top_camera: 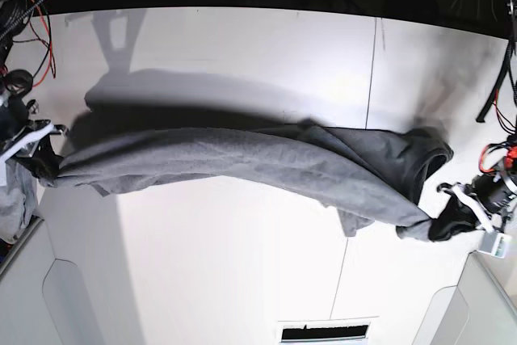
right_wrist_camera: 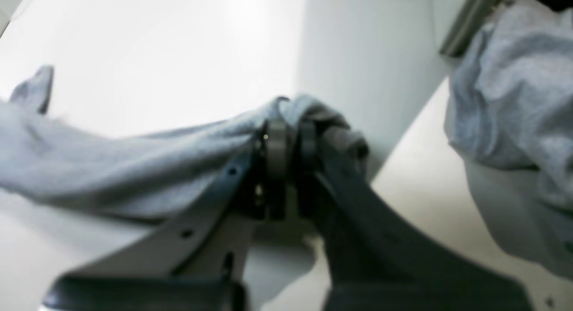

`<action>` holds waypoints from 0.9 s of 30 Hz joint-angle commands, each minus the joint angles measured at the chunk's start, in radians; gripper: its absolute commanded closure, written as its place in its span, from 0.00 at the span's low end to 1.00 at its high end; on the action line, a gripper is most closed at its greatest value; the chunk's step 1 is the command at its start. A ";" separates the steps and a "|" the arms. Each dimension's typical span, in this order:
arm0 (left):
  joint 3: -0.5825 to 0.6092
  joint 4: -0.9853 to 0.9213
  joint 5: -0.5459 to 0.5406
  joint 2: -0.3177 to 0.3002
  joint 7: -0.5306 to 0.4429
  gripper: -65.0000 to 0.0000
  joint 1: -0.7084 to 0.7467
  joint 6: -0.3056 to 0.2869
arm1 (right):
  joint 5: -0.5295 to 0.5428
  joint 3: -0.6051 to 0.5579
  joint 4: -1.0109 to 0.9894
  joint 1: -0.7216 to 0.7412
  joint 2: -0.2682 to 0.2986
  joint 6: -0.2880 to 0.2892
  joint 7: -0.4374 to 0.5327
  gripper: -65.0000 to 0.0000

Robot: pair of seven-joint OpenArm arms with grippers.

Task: Layout the t-shirt on the table in an organized manner, then fold the t-shirt properly
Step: 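Lift and stretch the shirt between both grippers, then lower it, then move the left gripper inward along the shirt and grasp it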

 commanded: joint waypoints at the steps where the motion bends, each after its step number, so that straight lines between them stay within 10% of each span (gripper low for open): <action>1: 0.023 -0.026 0.018 -0.006 -0.047 1.00 -0.042 0.014 | 0.002 -0.007 -0.029 0.043 0.013 -0.003 0.029 1.00; 5: 0.129 -0.212 0.112 0.061 -0.105 1.00 -0.108 0.048 | -0.011 -0.024 -0.225 0.131 0.013 -0.003 0.034 0.84; 8: 0.142 -0.278 0.118 0.077 -0.105 0.70 -0.121 0.048 | 0.020 -0.025 -0.285 0.139 0.013 -0.003 0.028 0.54; 14: 0.096 -0.201 0.021 0.041 0.035 0.60 -0.117 -0.029 | 0.056 0.000 -0.268 0.137 0.013 -0.003 0.014 0.53; 22: -0.101 -0.045 -0.363 0.010 0.335 0.59 0.004 -0.090 | 0.127 0.116 -0.246 0.067 0.013 -0.002 -0.034 0.53; 27: -0.099 -0.042 -0.487 0.087 0.394 0.51 0.083 -0.090 | 0.111 0.117 -0.246 0.032 0.011 -0.002 -0.033 0.53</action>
